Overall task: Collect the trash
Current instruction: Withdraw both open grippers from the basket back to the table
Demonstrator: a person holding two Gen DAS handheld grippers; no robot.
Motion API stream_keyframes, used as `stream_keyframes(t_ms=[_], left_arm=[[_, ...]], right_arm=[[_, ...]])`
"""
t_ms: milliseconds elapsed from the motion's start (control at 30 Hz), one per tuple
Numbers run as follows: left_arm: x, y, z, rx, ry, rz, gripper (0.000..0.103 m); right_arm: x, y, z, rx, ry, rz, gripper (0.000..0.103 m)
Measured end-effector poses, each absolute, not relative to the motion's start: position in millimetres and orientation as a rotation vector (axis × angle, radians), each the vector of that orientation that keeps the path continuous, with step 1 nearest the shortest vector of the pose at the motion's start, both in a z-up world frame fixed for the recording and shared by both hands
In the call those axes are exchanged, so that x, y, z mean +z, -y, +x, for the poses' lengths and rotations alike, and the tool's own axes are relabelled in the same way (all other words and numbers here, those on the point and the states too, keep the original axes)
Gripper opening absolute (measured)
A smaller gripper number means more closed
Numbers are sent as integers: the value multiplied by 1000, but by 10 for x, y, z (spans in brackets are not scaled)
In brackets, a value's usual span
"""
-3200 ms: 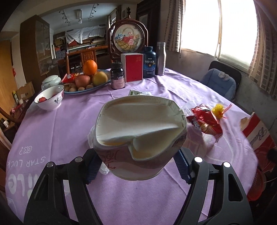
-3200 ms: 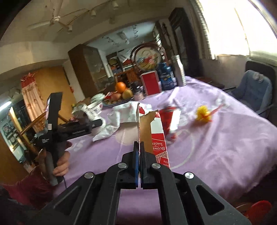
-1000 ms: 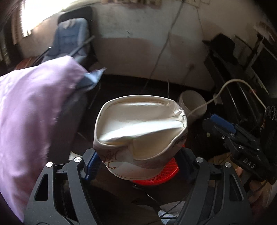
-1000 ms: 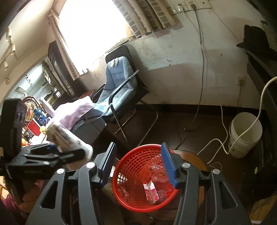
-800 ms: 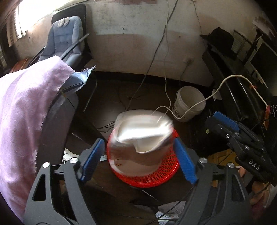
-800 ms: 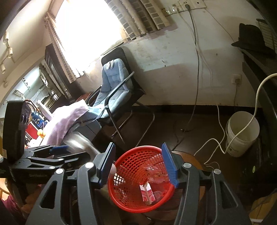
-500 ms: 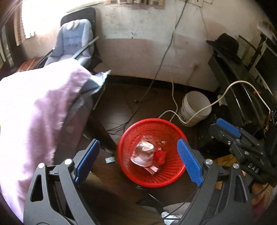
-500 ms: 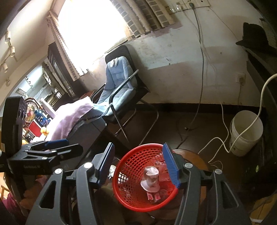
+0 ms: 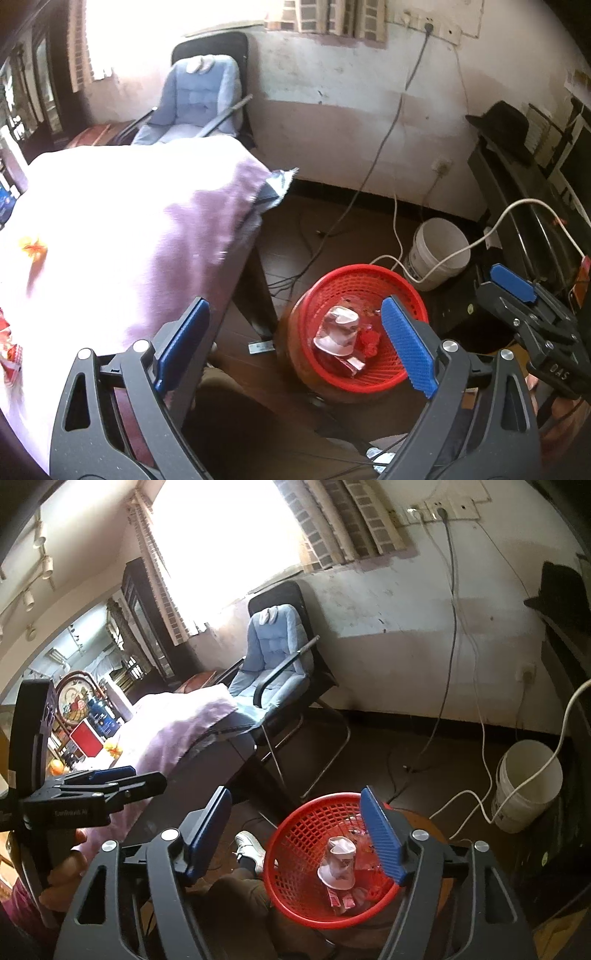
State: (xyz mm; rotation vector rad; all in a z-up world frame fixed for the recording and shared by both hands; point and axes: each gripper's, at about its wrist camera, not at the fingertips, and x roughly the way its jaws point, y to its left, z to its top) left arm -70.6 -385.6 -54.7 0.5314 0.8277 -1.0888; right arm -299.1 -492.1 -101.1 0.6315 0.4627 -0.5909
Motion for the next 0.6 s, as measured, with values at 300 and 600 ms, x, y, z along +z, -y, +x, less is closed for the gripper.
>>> stream_keyframes(t_ms=[300,600], left_arm=[[-321,3464,-532,-1015,-778,482,93],[-49,2872,-234,-883,-703,440,95]], right_arm=[[-775,4670,-2893,-572,-452,552,83],[-556,4366,-2696,-516,-449,495,92]])
